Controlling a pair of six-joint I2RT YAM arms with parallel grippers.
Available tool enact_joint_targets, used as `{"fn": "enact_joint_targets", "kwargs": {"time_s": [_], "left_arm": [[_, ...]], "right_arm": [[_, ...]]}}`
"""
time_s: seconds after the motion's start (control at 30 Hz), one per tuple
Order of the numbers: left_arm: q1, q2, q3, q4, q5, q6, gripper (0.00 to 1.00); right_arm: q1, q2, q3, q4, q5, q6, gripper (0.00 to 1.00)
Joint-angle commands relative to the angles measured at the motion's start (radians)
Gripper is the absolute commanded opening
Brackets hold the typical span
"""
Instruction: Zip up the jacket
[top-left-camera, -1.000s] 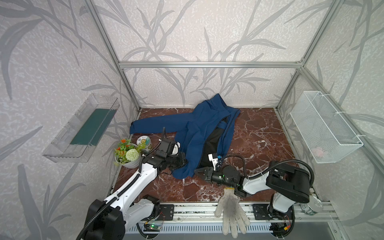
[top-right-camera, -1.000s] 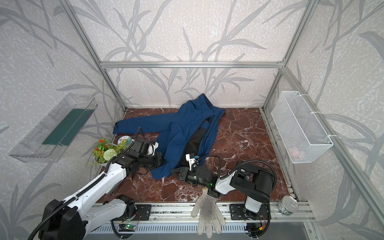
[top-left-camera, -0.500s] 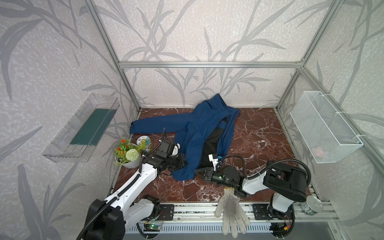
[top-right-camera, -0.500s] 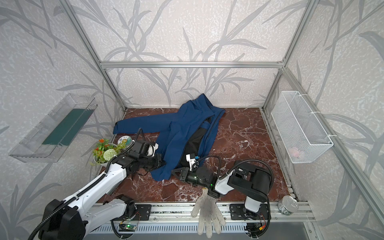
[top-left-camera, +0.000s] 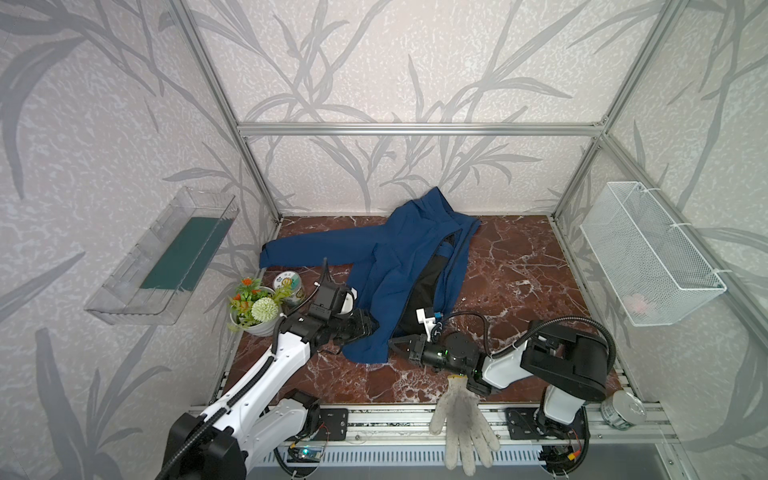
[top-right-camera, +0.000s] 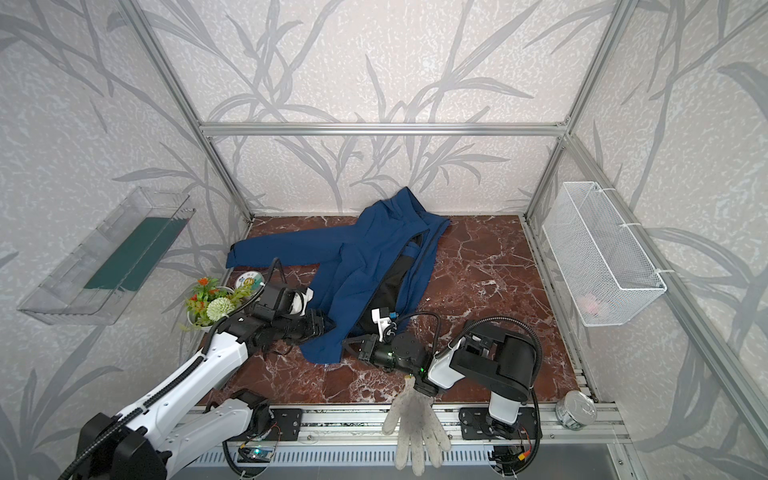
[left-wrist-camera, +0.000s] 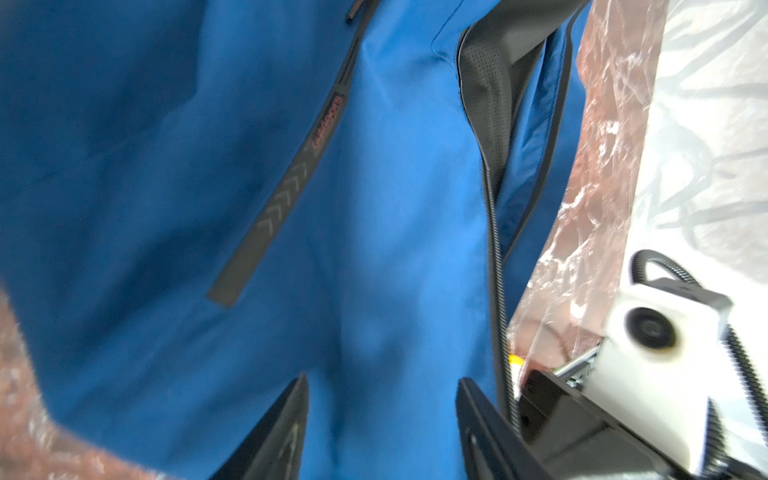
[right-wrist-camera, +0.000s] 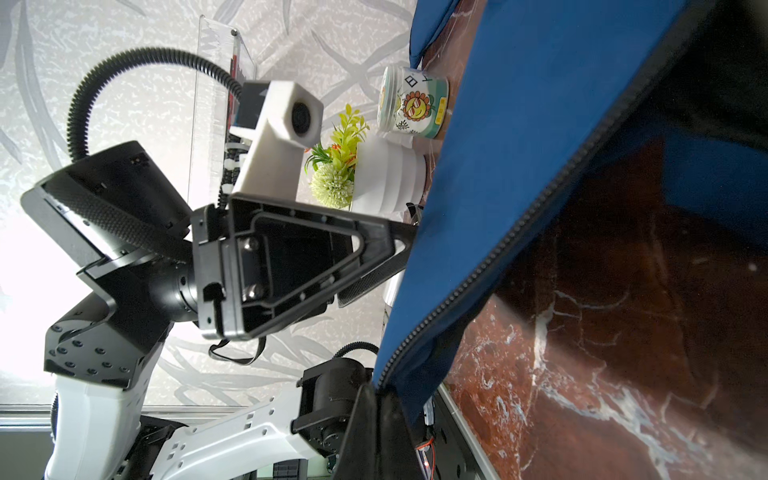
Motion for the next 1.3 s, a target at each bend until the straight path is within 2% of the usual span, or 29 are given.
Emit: {"fn": "enact_joint_targets", "kwargs": {"time_s": [0.0, 0.1, 0.27, 0.4, 0.63, 0.77, 1.13, 1.27], "left_arm": [[0.003, -0.080, 0.022, -0.082, -0.008, -0.065, 0.66], [-0.004, -0.170, -0.001, -0.099, 0.001, -0.154, 0.69], [-0.033, -0.360, -0.053, -0.119, -0.049, -0.322, 0.72], [-0.038, -0.460, -0.088, -0.146, -0.079, -0.391, 0.74], [-0.055, -0.513, -0.094, -0.130, -0.056, -0.482, 0.75], [-0.061, -0.530, -0.120, -0.064, -0.039, -0.549, 0.75], [-0.078, -0.544, -0.181, 0.040, -0.035, -0.609, 0.75], [-0.077, -0.564, -0.200, 0.090, -0.039, -0.632, 0.71]], "right_arm": [[0.004, 0.022, 0.039, 0.056, 0.014, -0.002, 0.00], [-0.005, 0.046, 0.081, 0.057, -0.001, -0.002, 0.00], [-0.025, 0.070, 0.125, 0.059, -0.019, 0.002, 0.00], [-0.046, 0.074, 0.149, 0.039, -0.036, -0.004, 0.00], [-0.058, 0.126, 0.214, 0.049, -0.049, 0.000, 0.00], [-0.067, 0.145, 0.244, 0.053, -0.061, 0.002, 0.00], [-0.082, 0.142, 0.261, 0.038, -0.081, 0.006, 0.00], [-0.082, 0.141, 0.258, 0.035, -0.084, 0.008, 0.00]]}}
